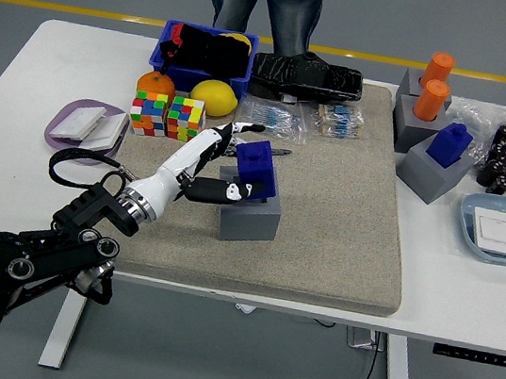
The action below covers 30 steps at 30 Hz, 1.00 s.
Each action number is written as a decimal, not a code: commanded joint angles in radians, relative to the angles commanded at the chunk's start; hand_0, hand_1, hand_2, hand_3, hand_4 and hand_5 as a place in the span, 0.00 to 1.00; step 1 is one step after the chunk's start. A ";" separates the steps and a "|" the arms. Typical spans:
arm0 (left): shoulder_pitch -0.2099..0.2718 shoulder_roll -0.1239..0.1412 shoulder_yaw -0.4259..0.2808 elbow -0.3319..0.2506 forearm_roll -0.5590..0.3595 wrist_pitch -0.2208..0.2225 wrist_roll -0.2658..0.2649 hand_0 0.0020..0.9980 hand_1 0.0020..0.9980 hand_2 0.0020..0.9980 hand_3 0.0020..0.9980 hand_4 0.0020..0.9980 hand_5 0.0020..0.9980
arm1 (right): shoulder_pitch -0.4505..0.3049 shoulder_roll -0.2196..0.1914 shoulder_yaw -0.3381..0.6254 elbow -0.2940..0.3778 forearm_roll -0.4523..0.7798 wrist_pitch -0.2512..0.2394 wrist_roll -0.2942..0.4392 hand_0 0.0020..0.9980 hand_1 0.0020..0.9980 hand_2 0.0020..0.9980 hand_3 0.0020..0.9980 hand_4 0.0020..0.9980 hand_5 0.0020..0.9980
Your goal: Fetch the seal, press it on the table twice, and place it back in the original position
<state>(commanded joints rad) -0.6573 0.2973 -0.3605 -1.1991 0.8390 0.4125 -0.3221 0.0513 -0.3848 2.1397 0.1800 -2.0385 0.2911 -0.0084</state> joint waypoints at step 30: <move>-0.066 -0.010 0.074 0.111 -0.003 -0.015 0.013 0.74 0.56 0.47 0.88 0.64 0.00 | 0.005 -0.005 -0.012 0.000 -0.003 0.002 0.005 0.89 0.78 0.78 0.77 0.90 0.62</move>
<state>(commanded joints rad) -0.7232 0.2869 -0.2863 -1.0884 0.8361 0.3972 -0.3089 0.0566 -0.3896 2.1281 0.1800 -2.0414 0.2935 -0.0034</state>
